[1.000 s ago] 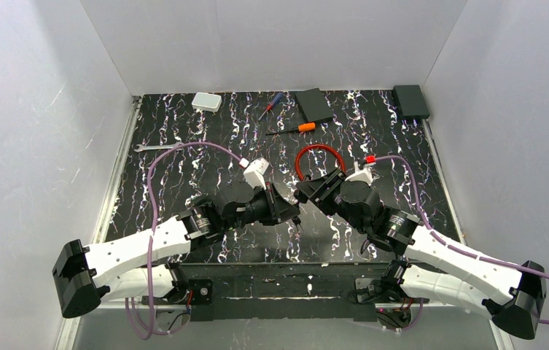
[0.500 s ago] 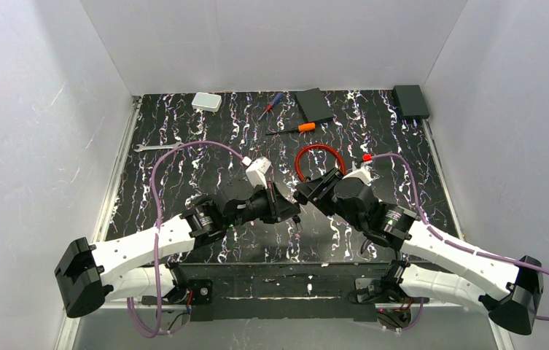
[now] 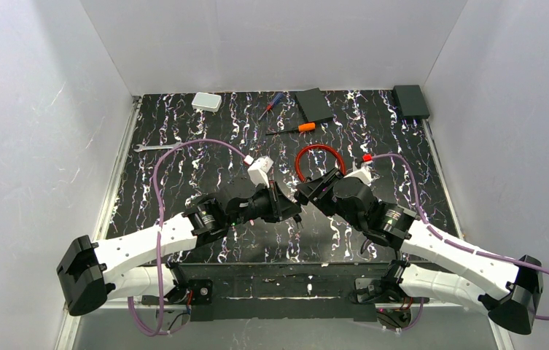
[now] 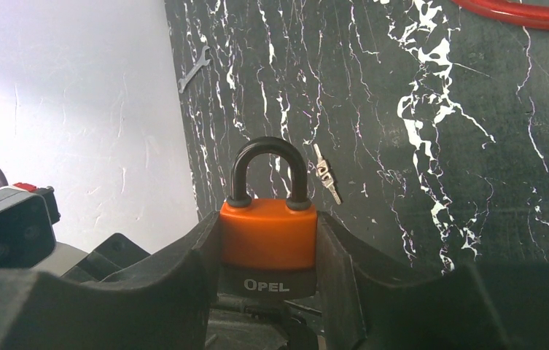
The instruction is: Unlock with the key
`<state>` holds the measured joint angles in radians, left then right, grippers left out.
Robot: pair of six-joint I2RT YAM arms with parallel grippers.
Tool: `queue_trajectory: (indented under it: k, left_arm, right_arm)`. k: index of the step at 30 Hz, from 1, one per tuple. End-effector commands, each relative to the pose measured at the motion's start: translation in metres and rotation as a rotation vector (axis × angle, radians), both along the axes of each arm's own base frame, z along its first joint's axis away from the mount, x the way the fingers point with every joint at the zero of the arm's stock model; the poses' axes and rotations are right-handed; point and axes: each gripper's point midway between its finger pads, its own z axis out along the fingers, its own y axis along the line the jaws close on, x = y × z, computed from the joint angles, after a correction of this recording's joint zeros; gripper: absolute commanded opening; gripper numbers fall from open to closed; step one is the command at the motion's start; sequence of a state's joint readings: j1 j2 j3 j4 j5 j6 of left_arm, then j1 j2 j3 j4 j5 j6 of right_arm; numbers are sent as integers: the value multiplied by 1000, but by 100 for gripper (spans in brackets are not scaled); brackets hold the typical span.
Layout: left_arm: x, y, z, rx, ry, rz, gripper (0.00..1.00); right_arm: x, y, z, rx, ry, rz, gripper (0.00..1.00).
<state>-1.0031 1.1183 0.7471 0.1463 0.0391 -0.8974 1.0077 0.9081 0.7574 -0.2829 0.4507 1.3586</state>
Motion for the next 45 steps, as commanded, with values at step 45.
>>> queue_trajectory:
  k: [45]
  left_arm:
    - [69,33,50,2,-370,96,0]
  right_arm:
    - [-44,57,-10,14,216,156,1]
